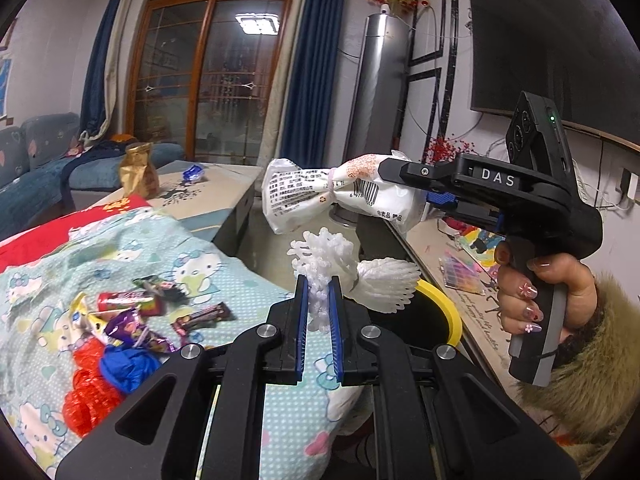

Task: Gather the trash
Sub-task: 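Carry the foam net and white bag with both grippers over the yellow bin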

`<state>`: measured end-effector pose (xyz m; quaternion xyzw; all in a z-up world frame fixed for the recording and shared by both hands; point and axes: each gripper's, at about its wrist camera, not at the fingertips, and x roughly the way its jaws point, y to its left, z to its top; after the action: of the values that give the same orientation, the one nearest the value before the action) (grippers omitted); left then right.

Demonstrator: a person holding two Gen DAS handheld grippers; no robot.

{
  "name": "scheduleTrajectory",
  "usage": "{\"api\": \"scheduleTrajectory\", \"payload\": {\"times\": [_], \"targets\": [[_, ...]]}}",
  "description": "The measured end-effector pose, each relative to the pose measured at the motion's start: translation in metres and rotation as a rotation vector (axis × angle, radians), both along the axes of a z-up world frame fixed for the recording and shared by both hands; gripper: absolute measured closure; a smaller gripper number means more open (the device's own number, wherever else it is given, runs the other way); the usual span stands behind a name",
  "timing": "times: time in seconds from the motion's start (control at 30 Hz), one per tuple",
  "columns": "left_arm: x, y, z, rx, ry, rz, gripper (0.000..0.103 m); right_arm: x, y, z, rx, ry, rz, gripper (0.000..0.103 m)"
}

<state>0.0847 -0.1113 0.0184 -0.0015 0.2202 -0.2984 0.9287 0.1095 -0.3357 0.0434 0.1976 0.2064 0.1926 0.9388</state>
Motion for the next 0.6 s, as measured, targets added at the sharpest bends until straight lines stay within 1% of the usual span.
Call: {"api": "scheduleTrajectory", "payload": {"times": [0.4, 0.6], "targets": [[0.006, -0.039, 0.000, 0.014, -0.017, -0.078, 0.093, -0.006, -0.035, -0.013, -0.009, 0.031, -0.116, 0.075], [0.008, -0.059, -0.004, 0.034, -0.020, -0.114, 0.093, -0.011, -0.054, -0.021, -0.013, 0.046, -0.179, 0.075]]}}
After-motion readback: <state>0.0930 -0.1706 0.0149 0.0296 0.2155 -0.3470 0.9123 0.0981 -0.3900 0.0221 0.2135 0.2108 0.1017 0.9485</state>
